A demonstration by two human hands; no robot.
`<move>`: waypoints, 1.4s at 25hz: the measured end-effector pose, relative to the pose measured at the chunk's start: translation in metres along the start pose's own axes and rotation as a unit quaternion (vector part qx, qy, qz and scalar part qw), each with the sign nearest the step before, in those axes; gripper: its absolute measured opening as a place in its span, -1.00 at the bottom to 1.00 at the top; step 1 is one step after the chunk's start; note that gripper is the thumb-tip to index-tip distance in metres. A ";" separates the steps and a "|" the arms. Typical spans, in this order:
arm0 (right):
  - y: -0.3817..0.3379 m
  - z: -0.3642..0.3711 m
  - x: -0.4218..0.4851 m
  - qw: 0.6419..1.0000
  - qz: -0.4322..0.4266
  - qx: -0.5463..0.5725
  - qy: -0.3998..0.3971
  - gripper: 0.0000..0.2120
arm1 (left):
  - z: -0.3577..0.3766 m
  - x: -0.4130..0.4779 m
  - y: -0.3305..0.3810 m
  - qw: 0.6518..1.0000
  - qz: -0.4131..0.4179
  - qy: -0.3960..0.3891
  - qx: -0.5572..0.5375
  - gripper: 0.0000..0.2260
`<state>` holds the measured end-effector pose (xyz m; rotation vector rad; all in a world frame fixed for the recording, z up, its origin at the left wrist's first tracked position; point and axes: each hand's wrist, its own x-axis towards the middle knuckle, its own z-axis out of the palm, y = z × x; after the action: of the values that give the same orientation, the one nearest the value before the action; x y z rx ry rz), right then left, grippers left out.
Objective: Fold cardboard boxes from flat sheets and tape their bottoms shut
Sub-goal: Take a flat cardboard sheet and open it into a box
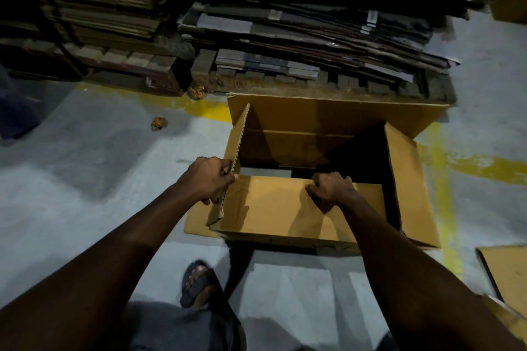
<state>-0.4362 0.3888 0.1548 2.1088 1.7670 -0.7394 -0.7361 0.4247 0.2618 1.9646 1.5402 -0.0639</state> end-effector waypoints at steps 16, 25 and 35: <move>-0.006 -0.005 -0.162 0.966 -0.089 0.017 0.241 -0.78 | -0.015 -0.015 -0.018 0.990 -0.068 0.093 -0.083 -0.75; 0.028 0.036 -0.201 0.989 -0.066 0.009 0.133 -0.74 | 0.040 -0.020 0.038 0.996 0.019 -0.024 0.080 -0.63; 0.153 0.033 -0.174 0.764 0.364 0.383 0.370 -0.29 | 0.075 0.029 0.101 0.935 0.128 -0.038 0.328 -0.31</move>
<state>-0.3134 0.1972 0.2084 3.6794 0.6222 -0.4235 -0.6120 0.3999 0.2352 2.6239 1.2950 -0.6056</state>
